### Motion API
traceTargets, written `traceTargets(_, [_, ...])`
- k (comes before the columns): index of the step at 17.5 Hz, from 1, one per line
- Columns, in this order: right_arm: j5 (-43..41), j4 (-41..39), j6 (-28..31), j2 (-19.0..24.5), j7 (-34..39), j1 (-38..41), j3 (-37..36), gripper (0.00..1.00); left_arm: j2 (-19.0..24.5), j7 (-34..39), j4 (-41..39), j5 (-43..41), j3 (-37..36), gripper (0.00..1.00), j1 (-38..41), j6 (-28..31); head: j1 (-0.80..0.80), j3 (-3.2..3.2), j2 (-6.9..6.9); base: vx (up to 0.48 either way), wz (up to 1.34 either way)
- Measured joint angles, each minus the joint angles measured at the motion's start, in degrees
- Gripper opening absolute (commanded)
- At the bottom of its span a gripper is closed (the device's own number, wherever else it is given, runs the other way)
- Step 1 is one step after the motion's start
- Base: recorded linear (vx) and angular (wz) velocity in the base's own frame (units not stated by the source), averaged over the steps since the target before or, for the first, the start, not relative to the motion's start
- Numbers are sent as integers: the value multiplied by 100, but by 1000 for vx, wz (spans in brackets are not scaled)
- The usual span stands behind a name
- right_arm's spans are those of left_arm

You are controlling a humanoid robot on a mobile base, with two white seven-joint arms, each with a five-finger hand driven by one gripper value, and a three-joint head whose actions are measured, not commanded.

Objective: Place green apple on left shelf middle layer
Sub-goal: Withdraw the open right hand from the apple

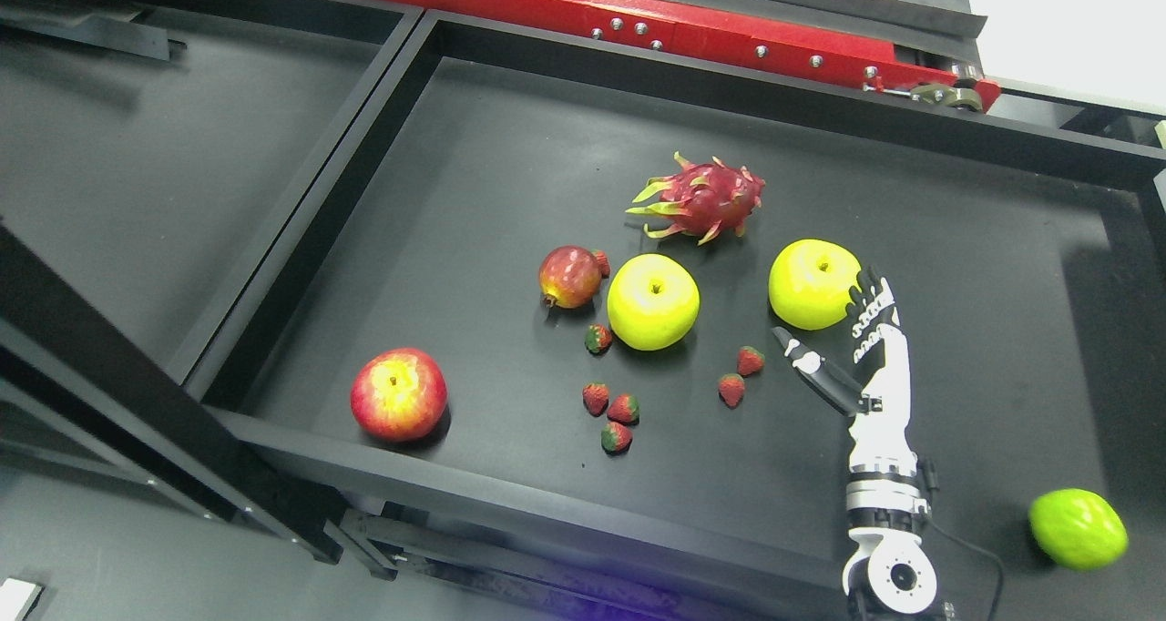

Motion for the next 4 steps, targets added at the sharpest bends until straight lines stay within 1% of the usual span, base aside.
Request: traceTargets(4, [-107, -2, -15, 14, -44, 0, 0, 100, 0, 0, 0, 0, 0, 100, 0, 0, 0, 0, 0, 71, -116])
